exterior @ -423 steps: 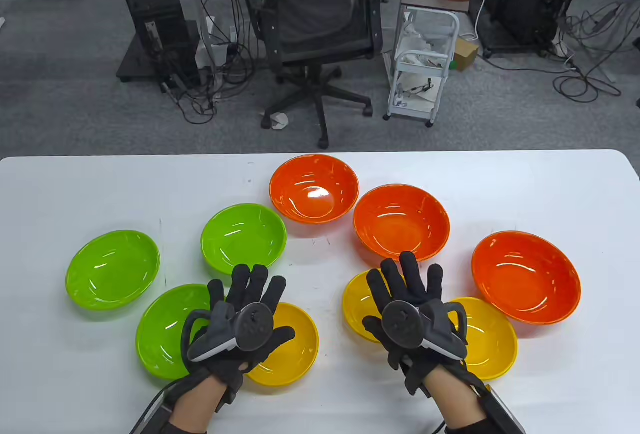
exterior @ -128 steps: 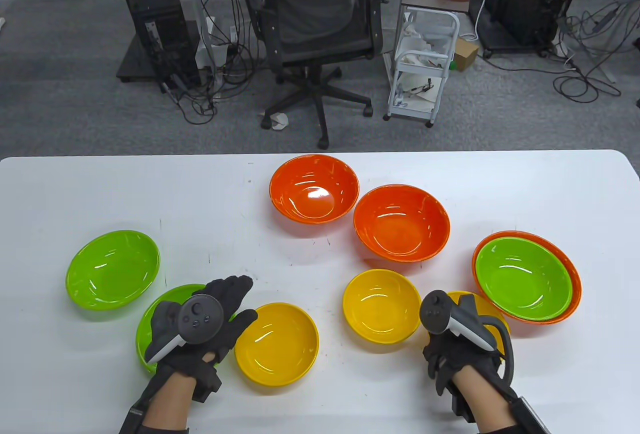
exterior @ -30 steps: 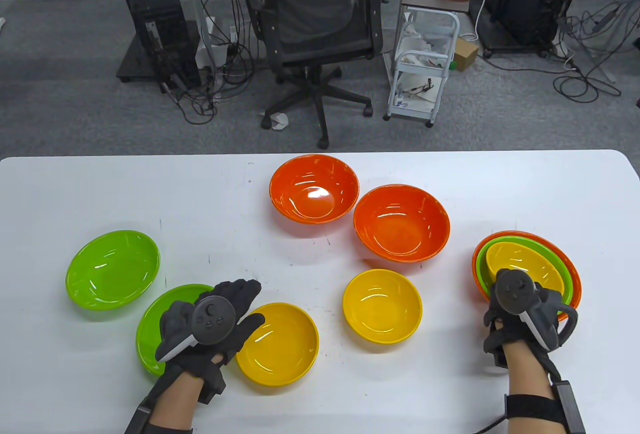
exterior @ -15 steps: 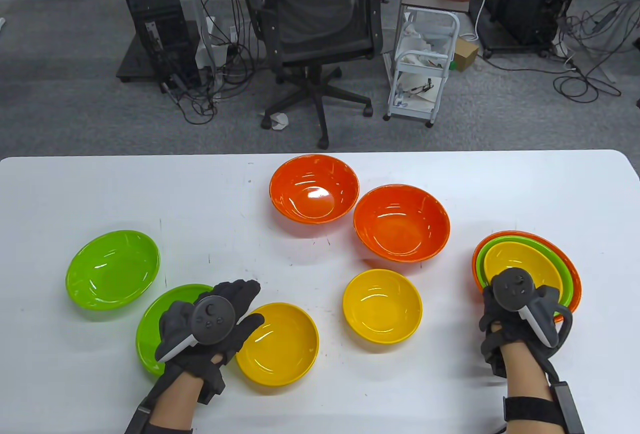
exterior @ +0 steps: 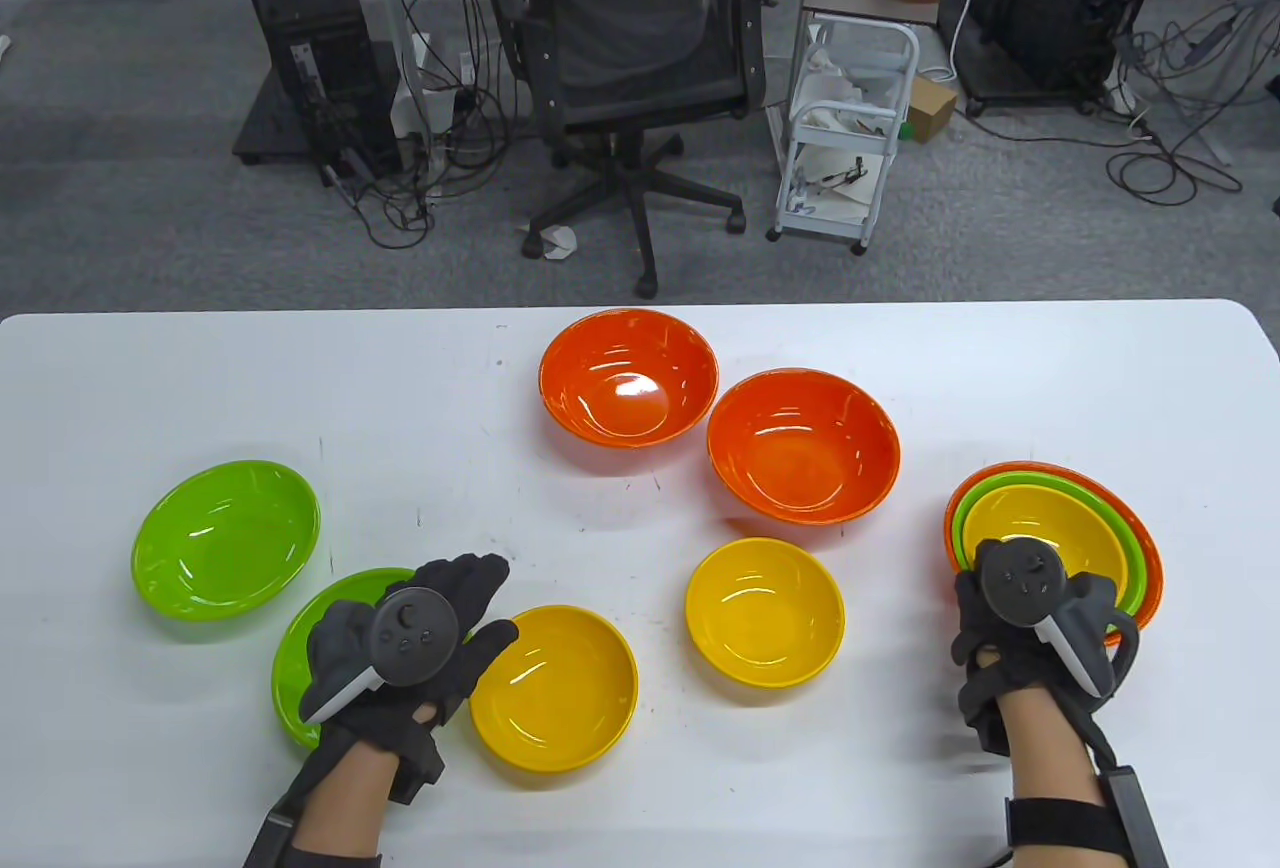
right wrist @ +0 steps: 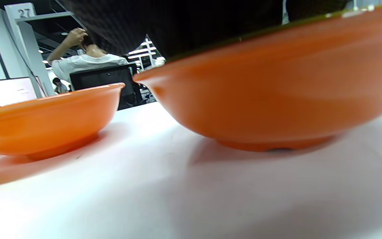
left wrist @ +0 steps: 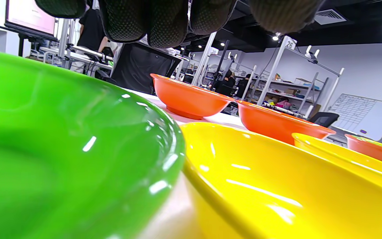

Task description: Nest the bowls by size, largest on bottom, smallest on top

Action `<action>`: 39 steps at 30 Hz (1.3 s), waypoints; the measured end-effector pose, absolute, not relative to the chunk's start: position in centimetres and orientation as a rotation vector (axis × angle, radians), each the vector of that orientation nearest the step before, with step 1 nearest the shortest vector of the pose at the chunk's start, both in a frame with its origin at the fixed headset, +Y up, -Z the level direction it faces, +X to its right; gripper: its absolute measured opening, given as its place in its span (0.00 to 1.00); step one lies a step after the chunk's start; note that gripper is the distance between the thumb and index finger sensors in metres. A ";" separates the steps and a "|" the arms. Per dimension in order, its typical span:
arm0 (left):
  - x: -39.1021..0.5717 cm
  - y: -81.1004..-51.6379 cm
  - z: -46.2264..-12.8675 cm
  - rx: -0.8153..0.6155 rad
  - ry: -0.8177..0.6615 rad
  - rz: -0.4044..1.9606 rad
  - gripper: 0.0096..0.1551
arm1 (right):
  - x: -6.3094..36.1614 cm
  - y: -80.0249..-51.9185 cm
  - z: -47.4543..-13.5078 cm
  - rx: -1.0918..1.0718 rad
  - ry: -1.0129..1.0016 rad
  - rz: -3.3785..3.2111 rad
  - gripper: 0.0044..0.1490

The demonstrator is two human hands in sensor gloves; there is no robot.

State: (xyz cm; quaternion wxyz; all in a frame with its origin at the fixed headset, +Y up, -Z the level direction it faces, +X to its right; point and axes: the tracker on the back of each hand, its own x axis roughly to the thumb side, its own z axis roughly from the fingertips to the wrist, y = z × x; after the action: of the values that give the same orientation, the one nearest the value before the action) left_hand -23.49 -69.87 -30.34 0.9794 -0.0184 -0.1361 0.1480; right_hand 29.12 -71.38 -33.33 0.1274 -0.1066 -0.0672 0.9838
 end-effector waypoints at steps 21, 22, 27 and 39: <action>-33.9 -68.2 -29.5 -0.090 0.308 0.292 0.41 | 22.6 -71.0 -32.2 0.155 -0.312 2.819 0.37; -34.2 -68.2 -29.4 -0.097 0.336 0.308 0.40 | 22.6 -71.1 -32.3 0.158 -0.309 2.822 0.37; -35.3 -68.9 -29.3 -0.164 0.481 0.343 0.39 | 22.5 -71.2 -32.2 0.164 -0.304 2.816 0.37; -36.3 -71.3 -30.1 -0.356 0.594 0.334 0.40 | 22.6 -71.2 -32.2 0.157 -0.298 2.808 0.37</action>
State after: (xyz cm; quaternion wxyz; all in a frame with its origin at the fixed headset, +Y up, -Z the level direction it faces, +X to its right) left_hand -36.30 -71.35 -30.09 0.9270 -0.1735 0.2897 0.1631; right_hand 22.63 -71.19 -32.21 0.1560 0.0547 -0.1040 0.9807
